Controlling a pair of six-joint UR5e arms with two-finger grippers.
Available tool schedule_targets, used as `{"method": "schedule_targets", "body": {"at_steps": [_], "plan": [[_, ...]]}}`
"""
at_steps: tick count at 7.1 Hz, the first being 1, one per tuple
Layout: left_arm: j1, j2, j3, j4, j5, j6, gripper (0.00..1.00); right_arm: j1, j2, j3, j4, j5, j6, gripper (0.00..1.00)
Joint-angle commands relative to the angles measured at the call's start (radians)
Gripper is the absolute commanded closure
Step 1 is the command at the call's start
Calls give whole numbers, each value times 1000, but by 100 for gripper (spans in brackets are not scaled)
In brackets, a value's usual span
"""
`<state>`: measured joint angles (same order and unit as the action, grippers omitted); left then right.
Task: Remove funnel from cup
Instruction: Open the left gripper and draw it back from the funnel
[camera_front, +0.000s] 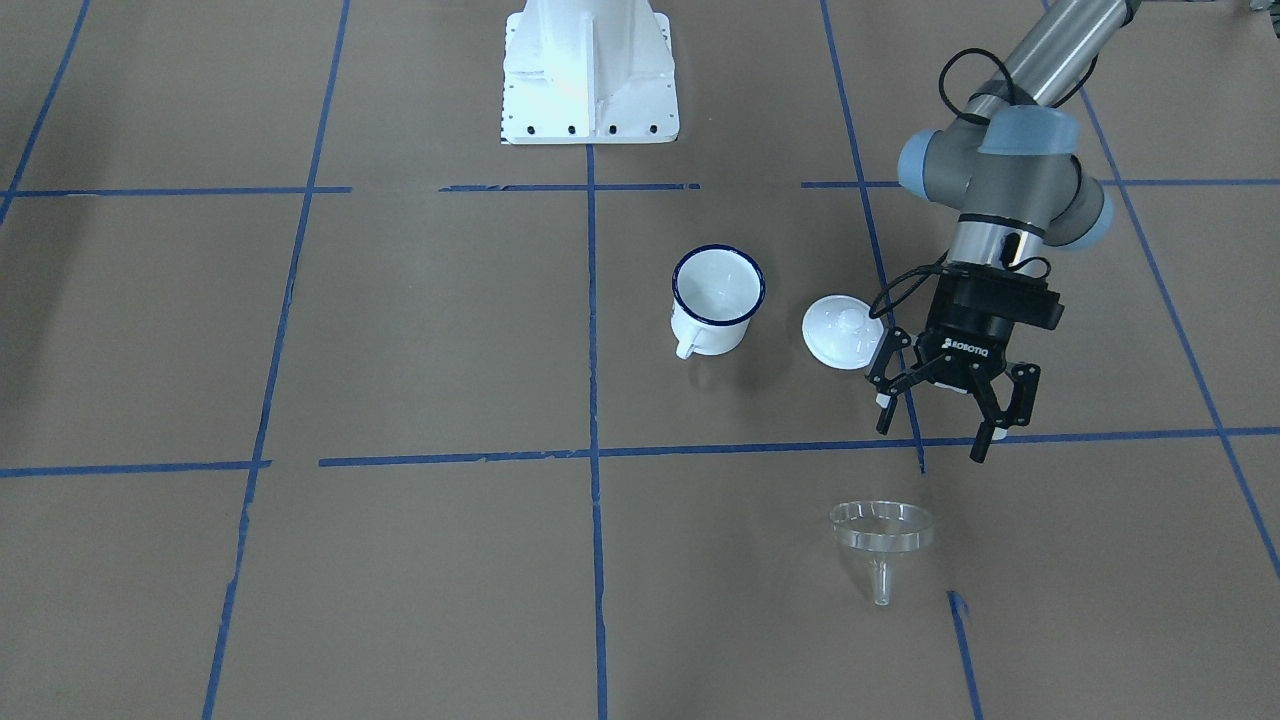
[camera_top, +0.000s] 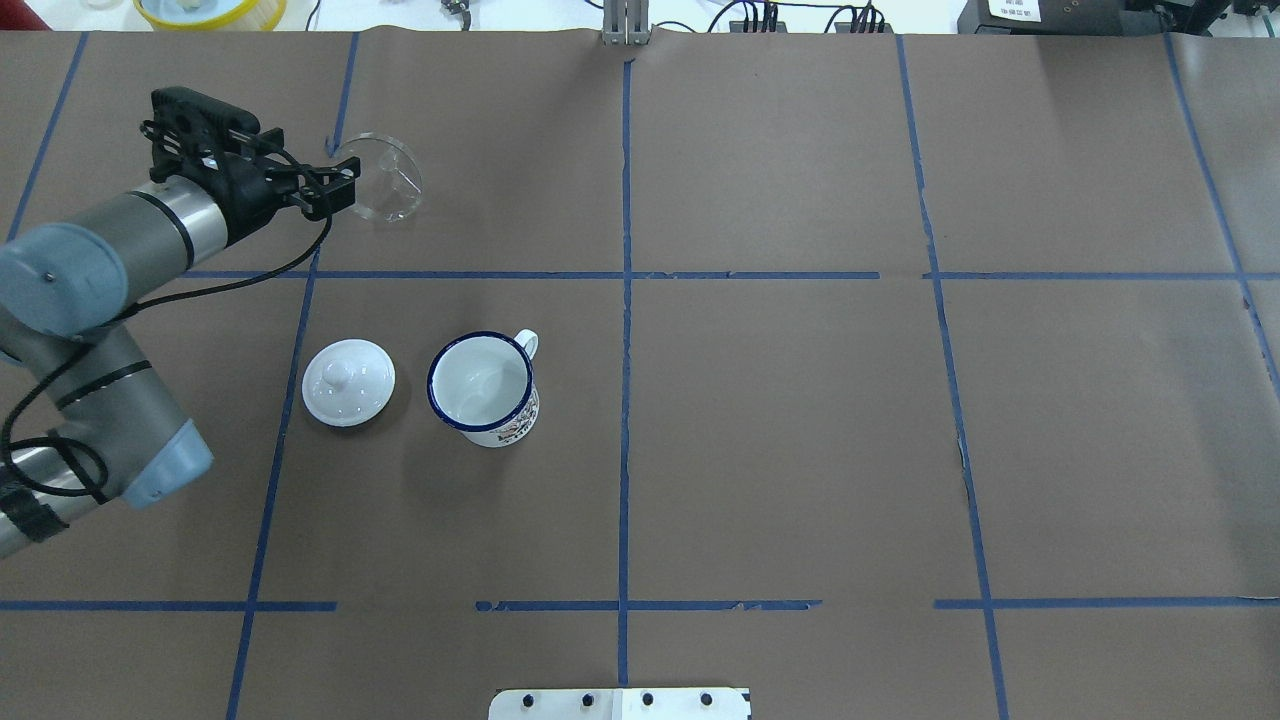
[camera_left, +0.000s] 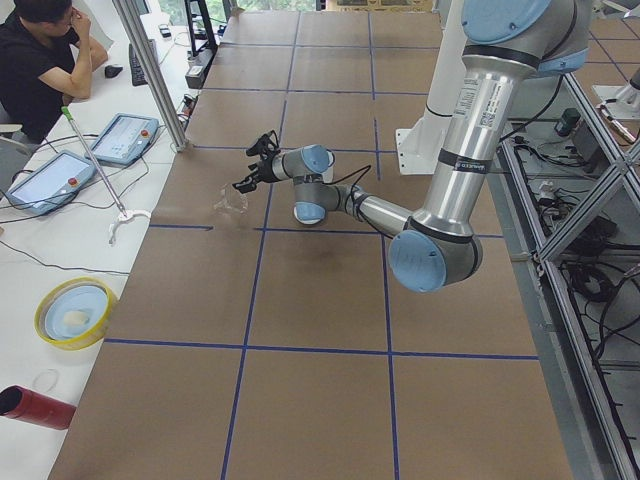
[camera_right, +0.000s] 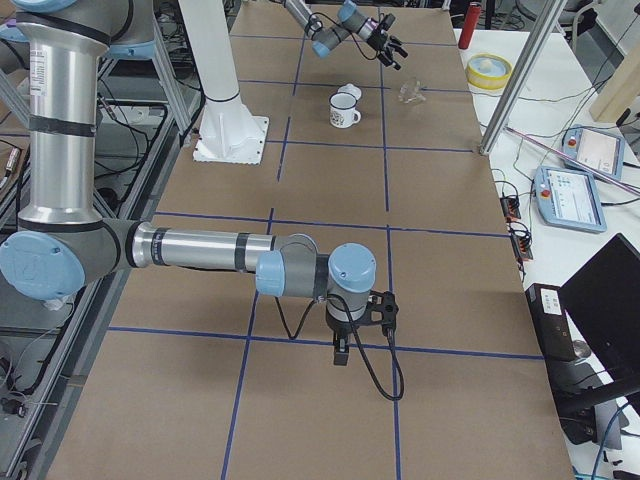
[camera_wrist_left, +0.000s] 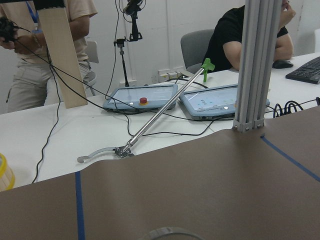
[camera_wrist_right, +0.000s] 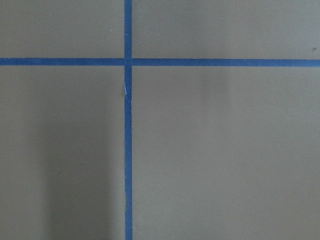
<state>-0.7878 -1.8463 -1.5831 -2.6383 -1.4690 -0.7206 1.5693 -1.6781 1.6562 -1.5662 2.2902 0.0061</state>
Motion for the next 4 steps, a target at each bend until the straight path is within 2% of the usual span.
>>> {"method": "schedule_targets", "body": {"at_steps": [1, 4], "plan": [[-53, 10, -208, 421, -221, -28, 0, 0, 0, 0, 0, 0, 0, 0], [-44, -7, -232, 708, -442, -87, 0, 0, 0, -1, 0, 0, 0, 0]]}}
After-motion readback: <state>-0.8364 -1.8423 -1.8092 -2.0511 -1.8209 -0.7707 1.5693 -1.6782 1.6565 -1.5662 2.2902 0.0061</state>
